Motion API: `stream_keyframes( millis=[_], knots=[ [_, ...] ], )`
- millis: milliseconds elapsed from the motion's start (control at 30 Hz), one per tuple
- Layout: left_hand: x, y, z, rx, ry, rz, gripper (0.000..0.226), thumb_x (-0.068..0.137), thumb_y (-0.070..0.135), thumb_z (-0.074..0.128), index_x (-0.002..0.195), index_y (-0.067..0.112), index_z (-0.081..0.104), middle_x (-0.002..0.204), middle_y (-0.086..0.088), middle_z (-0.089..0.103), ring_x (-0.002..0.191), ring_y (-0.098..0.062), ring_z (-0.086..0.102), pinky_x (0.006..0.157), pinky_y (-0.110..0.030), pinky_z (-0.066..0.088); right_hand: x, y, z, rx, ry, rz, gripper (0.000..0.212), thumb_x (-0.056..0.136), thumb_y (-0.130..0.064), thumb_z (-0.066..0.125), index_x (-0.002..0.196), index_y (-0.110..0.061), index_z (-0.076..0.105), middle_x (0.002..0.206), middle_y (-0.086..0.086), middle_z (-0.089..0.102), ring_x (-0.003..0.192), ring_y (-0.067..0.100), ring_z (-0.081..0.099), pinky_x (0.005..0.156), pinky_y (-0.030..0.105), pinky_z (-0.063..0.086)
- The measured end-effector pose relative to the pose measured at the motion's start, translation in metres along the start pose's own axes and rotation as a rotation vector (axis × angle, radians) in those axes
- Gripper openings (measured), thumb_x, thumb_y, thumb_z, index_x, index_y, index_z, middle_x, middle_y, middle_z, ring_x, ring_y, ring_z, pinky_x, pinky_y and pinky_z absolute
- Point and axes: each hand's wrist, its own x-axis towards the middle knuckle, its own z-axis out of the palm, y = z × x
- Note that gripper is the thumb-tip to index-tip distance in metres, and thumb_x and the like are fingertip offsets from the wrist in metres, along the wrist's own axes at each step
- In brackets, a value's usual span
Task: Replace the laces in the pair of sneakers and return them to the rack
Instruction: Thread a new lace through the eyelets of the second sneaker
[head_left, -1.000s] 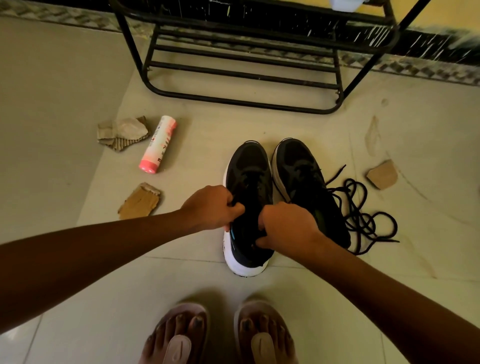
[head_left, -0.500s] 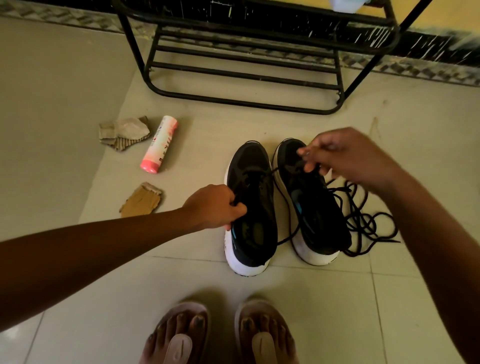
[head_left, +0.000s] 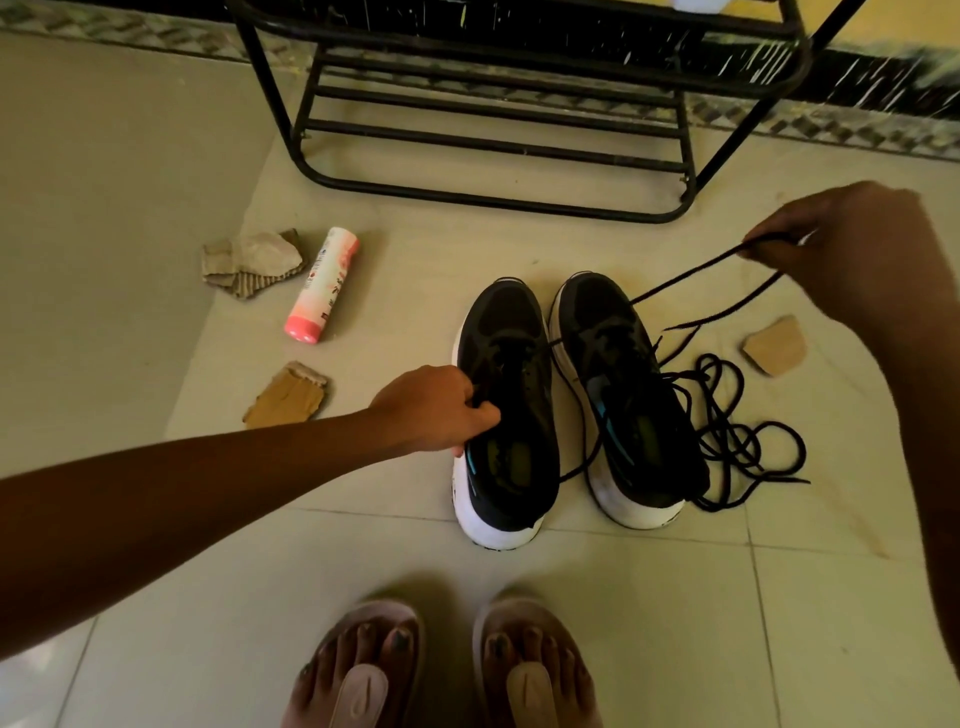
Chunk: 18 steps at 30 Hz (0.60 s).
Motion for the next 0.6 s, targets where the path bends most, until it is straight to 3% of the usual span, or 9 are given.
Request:
stream_keyframes(
  millis=[67,133,200,267,367,433,500,533,600],
  knots=[
    [0.001,-0.001,0.002,-0.008,0.0,-0.005,0.041,0.091,0.037,0.047,0.078,0.004,0.067,0.07,-0.005,0.07,0.064,-0.015,0.059,0.068,-0.024,0.048,0.005,0.019,-0.001,0.087,0.038,0.091,0.015,0.085,-0.025,0.065,0.096,-0.019,0.074,0.085,0.011,0.069,0.065,0.01,0.052,0.068,0.03,0.04],
    [0.0,-0.002,0.001,-0.012,-0.013,-0.002,0.045,0.091,0.041,0.048,0.073,0.005,0.065,0.065,-0.004,0.067,0.063,-0.015,0.059,0.066,-0.024,0.046,0.007,0.039,-0.001,0.21,0.032,0.204,0.019,0.08,-0.041,0.055,0.087,-0.033,0.072,0.084,0.011,0.068,0.06,0.007,0.052,0.064,0.032,0.044],
    [0.0,-0.001,0.001,0.012,-0.018,0.011,0.047,0.09,0.048,0.05,0.063,0.01,0.058,0.06,-0.001,0.062,0.059,-0.013,0.057,0.057,-0.019,0.041,0.005,0.049,-0.002,0.321,0.033,0.271,0.032,0.077,-0.046,0.05,0.089,-0.025,0.071,0.084,0.012,0.068,0.062,0.015,0.058,0.062,0.033,0.049],
    [0.001,-0.001,0.0,0.032,0.053,0.025,0.046,0.086,0.055,0.054,0.061,0.016,0.053,0.062,-0.001,0.06,0.059,-0.012,0.055,0.053,-0.019,0.036,0.005,0.037,0.004,0.479,0.046,0.355,0.038,0.08,-0.046,0.052,0.09,-0.013,0.069,0.07,0.003,0.069,0.054,0.011,0.062,0.053,0.024,0.053],
    [0.005,0.005,-0.004,-0.079,0.247,0.138,0.029,0.083,0.05,0.06,0.084,0.022,0.056,0.076,0.003,0.062,0.06,-0.008,0.053,0.054,-0.021,0.036,0.001,0.007,0.021,0.698,-0.152,0.402,0.034,0.094,-0.038,0.052,0.079,-0.011,0.065,0.06,0.0,0.068,0.045,0.006,0.06,0.044,0.016,0.05],
    [0.009,0.014,-0.012,-0.241,0.286,0.268,0.037,0.083,0.037,0.066,0.115,0.023,0.053,0.102,0.005,0.062,0.065,-0.011,0.057,0.061,-0.023,0.043,-0.005,-0.019,0.035,0.663,-0.312,0.327,0.03,0.095,-0.033,0.051,0.08,-0.012,0.066,0.068,0.004,0.069,0.046,0.007,0.059,0.044,0.015,0.048],
    [0.011,0.028,-0.022,-0.397,0.165,0.362,0.059,0.084,0.023,0.067,0.136,0.02,0.039,0.122,0.005,0.055,0.071,-0.013,0.061,0.071,-0.023,0.049,-0.011,-0.046,0.048,0.64,-0.426,0.236,0.021,0.093,-0.027,0.056,0.083,-0.011,0.067,0.071,0.005,0.07,0.048,0.006,0.06,0.046,0.015,0.049],
    [0.01,0.036,-0.026,-0.478,0.071,0.384,0.063,0.085,0.016,0.066,0.14,0.018,0.034,0.123,0.003,0.055,0.073,-0.01,0.061,0.075,-0.022,0.05,-0.012,-0.056,0.054,0.647,-0.453,0.201,0.018,0.091,-0.024,0.059,0.083,-0.01,0.067,0.071,0.005,0.07,0.048,0.007,0.06,0.047,0.017,0.049],
    [0.009,0.046,-0.028,-0.63,-0.068,0.375,0.052,0.087,0.006,0.062,0.134,0.009,0.039,0.105,-0.003,0.063,0.07,0.002,0.061,0.071,-0.013,0.049,-0.011,-0.069,0.063,0.66,-0.453,0.141,0.014,0.088,-0.021,0.064,0.078,-0.01,0.066,0.067,0.004,0.07,0.048,0.008,0.06,0.048,0.019,0.05]
  ],
)
